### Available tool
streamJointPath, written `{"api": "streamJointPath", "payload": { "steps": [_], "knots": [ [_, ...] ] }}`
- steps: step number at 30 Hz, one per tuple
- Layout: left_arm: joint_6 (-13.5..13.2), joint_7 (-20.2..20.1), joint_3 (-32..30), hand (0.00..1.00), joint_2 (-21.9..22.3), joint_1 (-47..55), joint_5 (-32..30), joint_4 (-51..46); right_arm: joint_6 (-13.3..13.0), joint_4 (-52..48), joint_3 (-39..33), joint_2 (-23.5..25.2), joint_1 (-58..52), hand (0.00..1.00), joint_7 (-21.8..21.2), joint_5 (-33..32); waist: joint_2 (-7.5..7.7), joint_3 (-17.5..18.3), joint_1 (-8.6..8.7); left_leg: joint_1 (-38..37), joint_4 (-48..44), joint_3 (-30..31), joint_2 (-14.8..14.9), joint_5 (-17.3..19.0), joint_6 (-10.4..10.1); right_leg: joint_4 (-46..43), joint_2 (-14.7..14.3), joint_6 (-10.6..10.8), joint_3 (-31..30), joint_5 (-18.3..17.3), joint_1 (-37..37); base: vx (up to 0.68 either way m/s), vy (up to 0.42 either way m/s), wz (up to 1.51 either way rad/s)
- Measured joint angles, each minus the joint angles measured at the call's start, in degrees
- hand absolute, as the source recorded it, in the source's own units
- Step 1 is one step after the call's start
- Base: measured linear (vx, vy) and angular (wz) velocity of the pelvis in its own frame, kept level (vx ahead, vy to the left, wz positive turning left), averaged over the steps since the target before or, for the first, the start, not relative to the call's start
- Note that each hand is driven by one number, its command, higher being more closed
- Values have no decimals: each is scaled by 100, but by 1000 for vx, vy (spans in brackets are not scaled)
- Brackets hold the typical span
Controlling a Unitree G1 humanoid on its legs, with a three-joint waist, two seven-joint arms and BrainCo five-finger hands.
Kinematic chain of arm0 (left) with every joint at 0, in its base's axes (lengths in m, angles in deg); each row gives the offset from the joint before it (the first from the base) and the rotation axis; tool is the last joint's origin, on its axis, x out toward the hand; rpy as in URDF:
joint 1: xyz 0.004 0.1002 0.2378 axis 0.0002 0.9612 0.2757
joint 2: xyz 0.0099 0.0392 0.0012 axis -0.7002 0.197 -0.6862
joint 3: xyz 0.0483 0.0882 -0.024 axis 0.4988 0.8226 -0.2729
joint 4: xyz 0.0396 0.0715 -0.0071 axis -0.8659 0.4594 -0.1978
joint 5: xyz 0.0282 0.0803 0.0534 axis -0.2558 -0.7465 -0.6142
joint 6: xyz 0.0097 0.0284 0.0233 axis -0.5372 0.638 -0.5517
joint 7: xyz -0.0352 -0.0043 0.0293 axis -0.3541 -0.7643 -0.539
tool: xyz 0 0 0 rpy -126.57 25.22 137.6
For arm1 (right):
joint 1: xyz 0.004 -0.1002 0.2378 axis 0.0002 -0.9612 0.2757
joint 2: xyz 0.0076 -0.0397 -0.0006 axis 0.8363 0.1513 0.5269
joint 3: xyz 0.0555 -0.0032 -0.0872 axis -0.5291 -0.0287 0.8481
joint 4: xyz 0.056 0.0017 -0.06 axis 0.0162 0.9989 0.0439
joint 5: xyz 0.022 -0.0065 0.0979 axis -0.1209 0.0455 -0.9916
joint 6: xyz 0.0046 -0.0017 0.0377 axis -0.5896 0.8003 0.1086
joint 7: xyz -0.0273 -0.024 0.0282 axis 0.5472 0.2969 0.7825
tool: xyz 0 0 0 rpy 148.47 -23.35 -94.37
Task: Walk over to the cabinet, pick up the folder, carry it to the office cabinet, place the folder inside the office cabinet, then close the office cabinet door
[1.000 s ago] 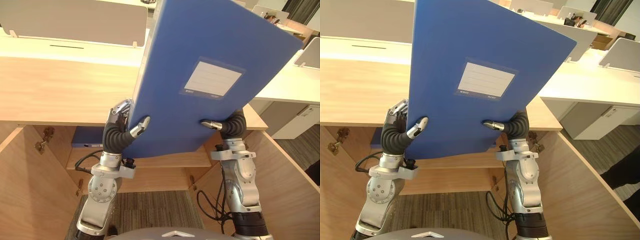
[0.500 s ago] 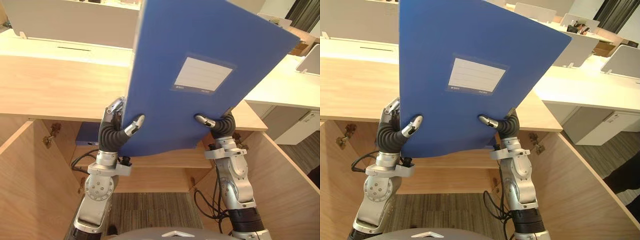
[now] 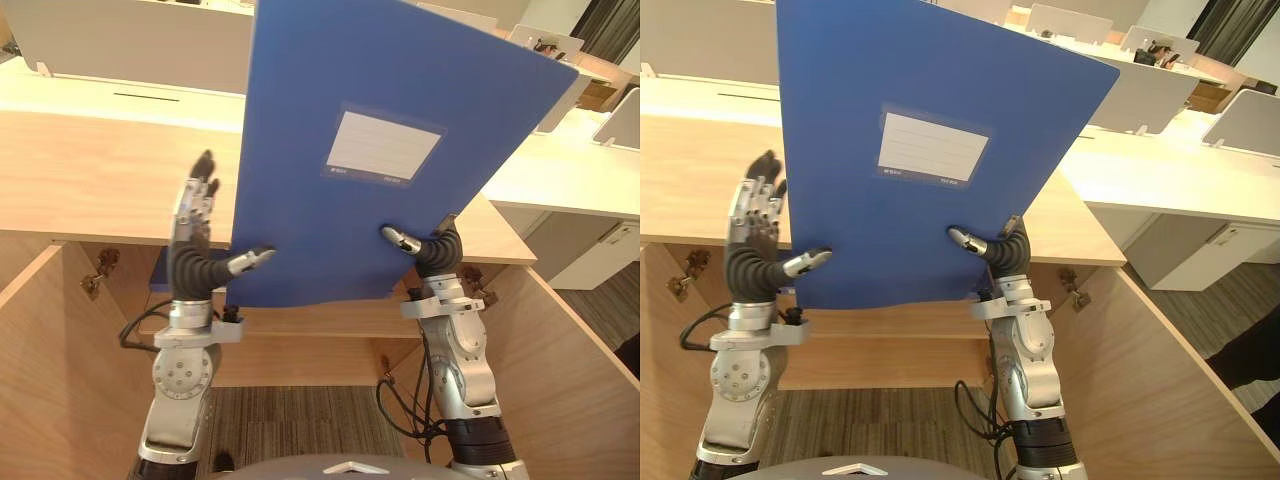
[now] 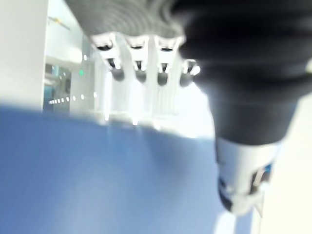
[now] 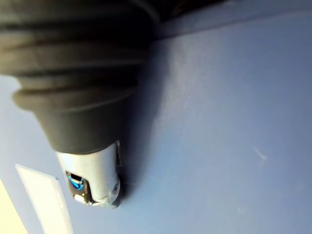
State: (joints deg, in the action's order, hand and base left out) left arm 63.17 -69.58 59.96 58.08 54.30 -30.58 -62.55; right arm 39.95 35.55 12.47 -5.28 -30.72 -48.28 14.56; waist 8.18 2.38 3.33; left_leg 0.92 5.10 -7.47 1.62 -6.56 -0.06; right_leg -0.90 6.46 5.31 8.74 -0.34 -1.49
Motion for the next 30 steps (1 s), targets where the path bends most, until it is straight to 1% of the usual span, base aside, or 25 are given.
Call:
{"api": "streamJointPath", "payload": {
  "steps": [3,5,8,12,14,18,24,26,27,28,30],
  "knots": [
    [-3,98,-519,0,150,236,310,0,-2,-167,-196,124,-53,100,77,22,-39,-23,-2,-3,0,42,-3,0,-1,1,2,10,47,-13,-33,0,0,8],
    [-3,116,-1001,0,299,496,549,29,-30,-212,-393,185,-125,100,84,24,-69,-33,-6,-3,1,90,-5,0,-2,6,5,28,114,-53,-50,-9,1,13],
    [2,162,-1513,0,445,748,743,336,-26,-212,-674,324,-311,100,91,60,-99,-30,-64,-6,1,122,-3,-2,-3,6,4,30,139,-72,-73,1,0,8],
    [131,229,-1875,0,601,977,742,718,-22,-212,-791,382,-410,100,87,61,-107,-34,-114,-1,1,128,-4,-2,-4,6,6,30,146,-72,-76,0,0,0],
    [259,231,-2034,0,662,1079,736,958,-4,-212,-850,499,-418,100,82,60,-116,-39,-124,3,1,131,-3,-2,-3,6,7,31,149,-72,-76,0,0,0],
    [427,231,-2168,0,710,1133,715,1395,-4,-212,-904,596,-455,100,78,55,-133,-52,-139,13,1,134,-3,-1,-3,8,9,36,153,-76,-74,0,0,0],
    [670,161,-2155,0,705,1178,413,2289,48,-211,-818,608,-711,100,47,47,-179,-90,-142,44,0,136,-1,3,-2,8,11,37,157,-92,-51,0,0,0],
    [786,68,-2142,0,695,1184,359,2688,121,-211,-693,605,-763,100,42,50,-215,-119,-134,54,0,130,-1,4,-2,7,12,38,150,-93,-27,0,0,0],
    [851,1,-2116,0,692,1183,236,2920,129,-207,-586,596,-837,100,39,65,-230,-130,-134,67,0,129,2,6,-3,8,11,38,150,-94,-14,0,0,0],
    [862,-48,-2084,0,683,1183,140,3108,130,-203,-490,585,-899,100,40,86,-236,-135,-137,81,1,128,4,7,-4,7,11,39,150,-98,4,0,0,0],
    [944,-187,-1969,0,611,1181,-107,3589,189,-149,-259,559,-928,100,31,275,-255,-164,-134,100,0,116,7,10,-6,3,10,38,137,-100,35,10,-2,-3]
  ]
}}
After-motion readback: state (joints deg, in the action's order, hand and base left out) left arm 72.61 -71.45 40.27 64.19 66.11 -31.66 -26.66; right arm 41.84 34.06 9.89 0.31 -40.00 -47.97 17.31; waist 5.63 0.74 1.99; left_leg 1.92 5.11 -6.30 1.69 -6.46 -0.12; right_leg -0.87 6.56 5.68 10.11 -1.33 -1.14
